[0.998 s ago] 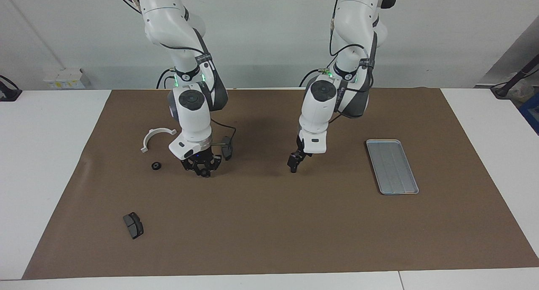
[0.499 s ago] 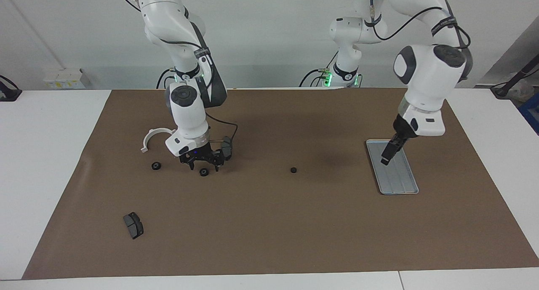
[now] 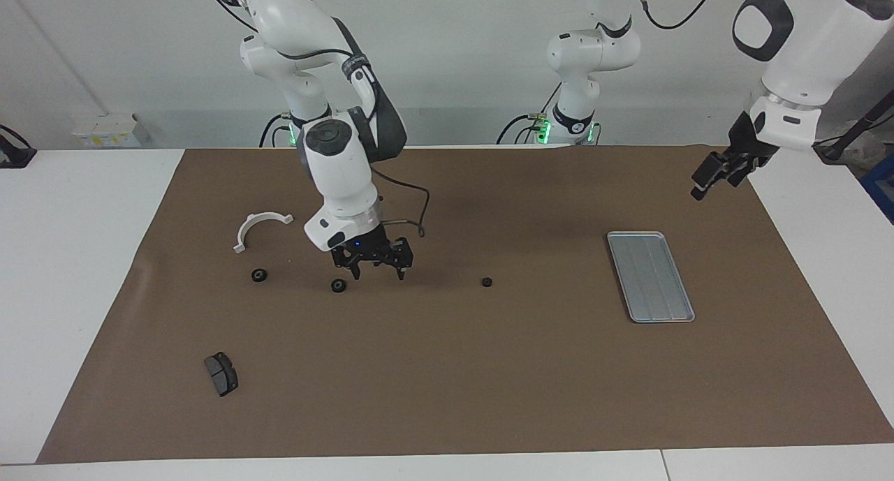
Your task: Place bearing gear from tray to pile
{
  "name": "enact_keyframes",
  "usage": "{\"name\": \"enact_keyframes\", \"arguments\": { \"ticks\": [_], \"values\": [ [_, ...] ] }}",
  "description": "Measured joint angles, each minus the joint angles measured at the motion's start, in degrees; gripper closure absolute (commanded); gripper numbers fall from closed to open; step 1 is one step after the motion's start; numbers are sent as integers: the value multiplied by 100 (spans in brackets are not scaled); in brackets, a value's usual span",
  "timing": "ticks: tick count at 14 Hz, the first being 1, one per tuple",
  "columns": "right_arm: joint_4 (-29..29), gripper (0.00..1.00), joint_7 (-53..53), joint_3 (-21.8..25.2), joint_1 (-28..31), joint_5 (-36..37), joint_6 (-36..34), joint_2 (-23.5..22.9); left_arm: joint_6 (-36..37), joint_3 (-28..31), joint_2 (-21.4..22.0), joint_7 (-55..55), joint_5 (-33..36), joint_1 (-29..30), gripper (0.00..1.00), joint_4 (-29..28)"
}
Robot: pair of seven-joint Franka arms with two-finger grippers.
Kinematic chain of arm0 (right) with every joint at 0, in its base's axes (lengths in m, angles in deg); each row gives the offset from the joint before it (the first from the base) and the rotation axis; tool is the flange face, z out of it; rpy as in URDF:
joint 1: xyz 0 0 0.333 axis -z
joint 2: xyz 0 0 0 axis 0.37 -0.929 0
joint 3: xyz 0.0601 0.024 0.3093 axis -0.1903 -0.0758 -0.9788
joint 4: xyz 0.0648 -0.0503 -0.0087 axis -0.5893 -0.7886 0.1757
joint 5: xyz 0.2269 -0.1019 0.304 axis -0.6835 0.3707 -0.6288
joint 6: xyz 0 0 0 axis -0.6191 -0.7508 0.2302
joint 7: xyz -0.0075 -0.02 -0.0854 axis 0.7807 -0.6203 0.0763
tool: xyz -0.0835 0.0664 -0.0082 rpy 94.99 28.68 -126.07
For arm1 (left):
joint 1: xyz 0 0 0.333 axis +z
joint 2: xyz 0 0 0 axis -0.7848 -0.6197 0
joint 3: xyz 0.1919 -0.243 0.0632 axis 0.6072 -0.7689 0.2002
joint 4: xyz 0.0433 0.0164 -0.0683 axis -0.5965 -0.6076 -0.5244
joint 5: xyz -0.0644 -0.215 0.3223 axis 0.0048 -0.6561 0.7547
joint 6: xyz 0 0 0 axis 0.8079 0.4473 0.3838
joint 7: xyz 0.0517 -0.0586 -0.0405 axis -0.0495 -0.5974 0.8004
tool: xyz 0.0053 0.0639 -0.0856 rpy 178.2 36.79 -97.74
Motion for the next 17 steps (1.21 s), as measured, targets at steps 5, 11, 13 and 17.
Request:
{"name": "enact_keyframes", "arguments": {
  "ticks": [5, 11, 13, 17],
  "values": [
    [1371, 0, -1118, 1, -729, 307, -569, -1073, 263, -86, 104, -520, 4, -4, 0, -129],
    [2483, 0, -1548, 17, -1140, 526, -693, -2052, -285, -110, -122, -831, 500, -16, 0, -245],
    [2519, 0, -1548, 15, -1243, 610, -693, -2104, -285, -123, -129, -833, 596, -77, 0, -240],
    [2456, 1, -1554, 15, -1438, 794, -768, -2119, -323, -122, -97, -833, 607, -105, 0, -116]
  ]
}}
